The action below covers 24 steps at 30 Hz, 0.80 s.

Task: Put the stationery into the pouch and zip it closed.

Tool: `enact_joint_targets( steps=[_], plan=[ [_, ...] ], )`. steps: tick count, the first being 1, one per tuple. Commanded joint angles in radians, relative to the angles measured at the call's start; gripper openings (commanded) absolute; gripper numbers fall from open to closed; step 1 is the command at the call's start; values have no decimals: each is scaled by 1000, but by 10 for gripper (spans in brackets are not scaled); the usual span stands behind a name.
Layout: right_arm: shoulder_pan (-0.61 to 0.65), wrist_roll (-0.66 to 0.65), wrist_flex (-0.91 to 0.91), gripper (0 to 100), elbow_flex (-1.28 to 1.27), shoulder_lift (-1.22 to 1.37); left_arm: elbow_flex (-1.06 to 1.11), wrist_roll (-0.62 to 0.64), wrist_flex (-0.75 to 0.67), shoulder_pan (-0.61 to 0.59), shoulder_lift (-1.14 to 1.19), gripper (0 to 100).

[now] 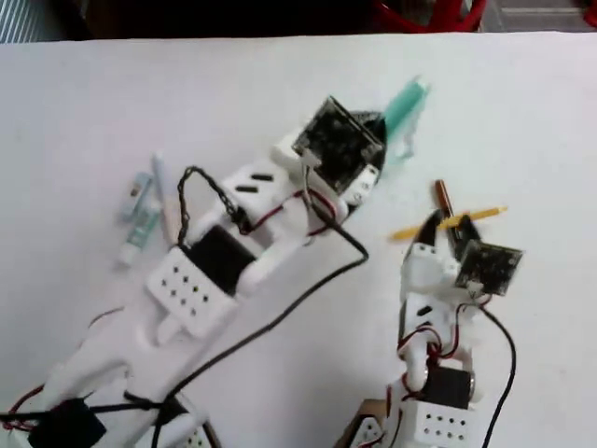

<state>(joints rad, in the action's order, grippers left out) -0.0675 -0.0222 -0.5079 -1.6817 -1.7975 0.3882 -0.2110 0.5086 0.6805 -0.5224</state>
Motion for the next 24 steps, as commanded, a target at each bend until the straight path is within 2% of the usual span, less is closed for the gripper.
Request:
enact_joint_targets(
  steps=[1, 5, 13, 21, 24],
  plan=[
    [108, -219, -19, 21, -8, 1, -97, -71, 112, 71, -142, 24],
    [107, -215, 36, 19, -9, 47, -121, -74, 267, 124, -280, 24],
    [64, -210, 206, 18, -14, 185, -112, -72, 394, 131, -440, 24],
    [70, -209, 159, 18, -14, 104, -23, -81, 428, 119, -438, 24],
    [70, -209, 150, 18, -14, 97, 2, -81, 434, 68, -438, 24]
  ],
)
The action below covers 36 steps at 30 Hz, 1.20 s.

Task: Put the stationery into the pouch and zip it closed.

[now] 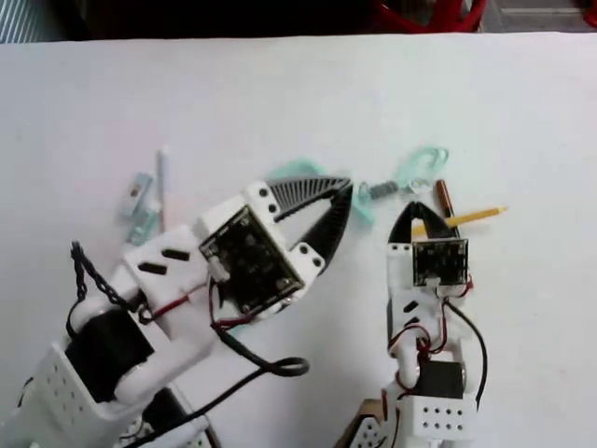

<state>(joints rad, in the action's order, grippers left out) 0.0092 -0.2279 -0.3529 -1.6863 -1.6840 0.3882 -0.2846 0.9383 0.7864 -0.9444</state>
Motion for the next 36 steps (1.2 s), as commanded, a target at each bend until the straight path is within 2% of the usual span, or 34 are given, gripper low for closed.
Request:
enact_joint_targets(
  steps=[1, 5, 8, 14, 18, 21, 23, 26, 30, 36],
  plan=[
    [-7, -5, -5, 18, -9, -16, 9, -8, 8, -64, -13, 24],
    [-13, -8, -8, 18, -9, -16, 26, -101, 94, -200, 44, 58],
    [-13, -11, -8, 18, -9, -16, 34, -109, 161, -303, 193, 114],
    [-13, -12, -8, 18, -9, -8, -49, -114, 293, -389, 506, 148],
    [-13, -12, -10, 18, -9, -8, -104, -103, 270, -486, 654, 154],
    [-13, -12, -10, 18, -9, -8, -121, -32, 232, -541, 740, 161],
    [-13, -12, -10, 18, -9, -8, -121, -25, 221, -555, 786, 209],
    [-13, -12, -10, 18, -9, -8, -135, -31, 206, -595, 846, 296],
    [-7, -14, -45, 18, -9, -15, -230, -109, 173, -697, 949, 297],
    [-5, -14, -45, 18, -9, -15, -377, -129, 187, -699, 1194, 299]
  ],
)
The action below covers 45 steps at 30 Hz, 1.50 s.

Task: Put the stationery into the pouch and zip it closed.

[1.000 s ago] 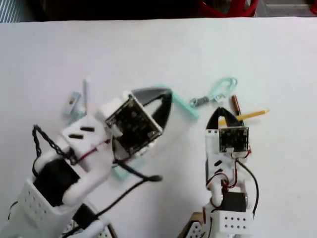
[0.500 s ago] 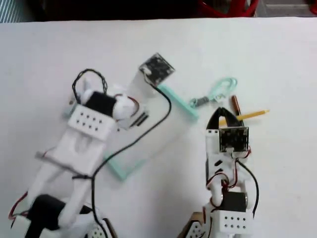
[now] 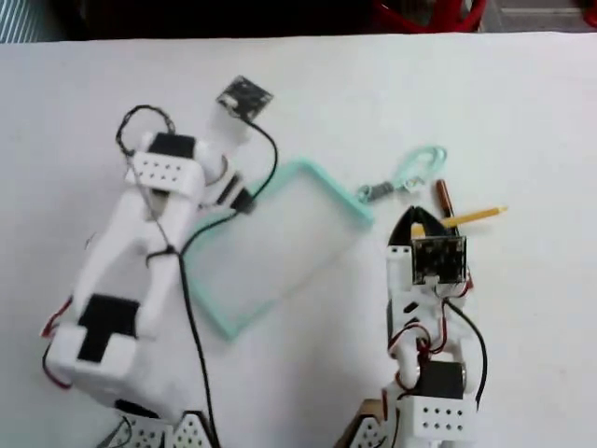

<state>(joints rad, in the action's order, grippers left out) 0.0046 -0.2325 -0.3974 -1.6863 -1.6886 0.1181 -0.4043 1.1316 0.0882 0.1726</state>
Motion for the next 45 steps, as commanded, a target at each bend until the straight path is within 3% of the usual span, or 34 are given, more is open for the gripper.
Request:
enact_joint_targets(
  steps=[1, 7, 22, 26, 34, 45],
  plan=[
    [-1, -9, -1, 18, -9, -10, -146, -12, 15, 4, 117, 301],
    [-1, -9, -4, 18, -9, -10, -483, -164, 261, 7, 351, 302],
    [30, -9, -7, 18, -9, -8, -1261, -186, 652, 28, 906, 300],
    [30, -11, -7, 18, -9, -10, -1203, -201, 658, 61, 929, 298],
    [50, -77, -8, 18, -9, -4, -939, -238, 654, 150, 723, 298],
    [73, -78, -28, 18, -9, -7, -853, -215, 655, 119, 707, 299]
  ],
)
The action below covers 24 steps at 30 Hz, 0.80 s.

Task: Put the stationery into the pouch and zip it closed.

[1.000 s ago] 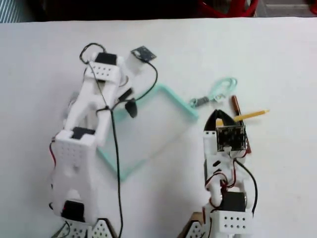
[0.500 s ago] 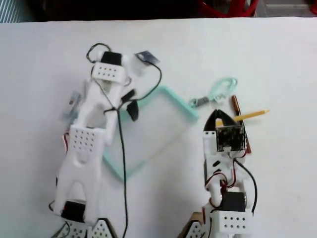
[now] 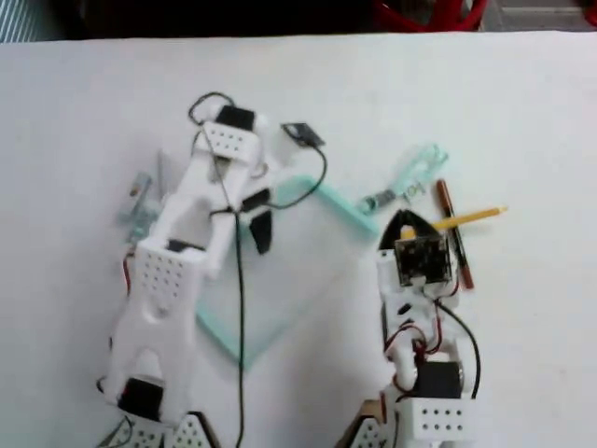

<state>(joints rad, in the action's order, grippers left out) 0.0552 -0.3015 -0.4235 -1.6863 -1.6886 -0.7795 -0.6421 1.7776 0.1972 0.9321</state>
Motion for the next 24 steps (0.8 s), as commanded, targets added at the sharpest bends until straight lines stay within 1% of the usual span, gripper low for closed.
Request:
enact_joint_targets(
  steps=[1, 5, 8, 12, 20, 22, 24],
  plan=[
    [39, -9, -5, 18, -9, -4, 57, 23, 8, 25, -53, 299],
    [74, -11, -41, 18, -9, -10, 61, 32, -9, 56, -42, 301],
    [71, -11, -41, 18, -9, -10, 55, 86, -15, 33, -50, 303],
    [73, -11, -41, 18, -9, -10, 71, 97, -11, 15, -41, 308],
    [76, -11, -39, 18, -9, -10, 120, 92, 8, 87, -36, 316],
    [76, -11, -41, 18, -9, -10, 121, 87, 8, 111, -35, 282],
    [76, -11, -41, 18, -9, -10, 140, 61, 8, 137, -36, 192]
  ],
)
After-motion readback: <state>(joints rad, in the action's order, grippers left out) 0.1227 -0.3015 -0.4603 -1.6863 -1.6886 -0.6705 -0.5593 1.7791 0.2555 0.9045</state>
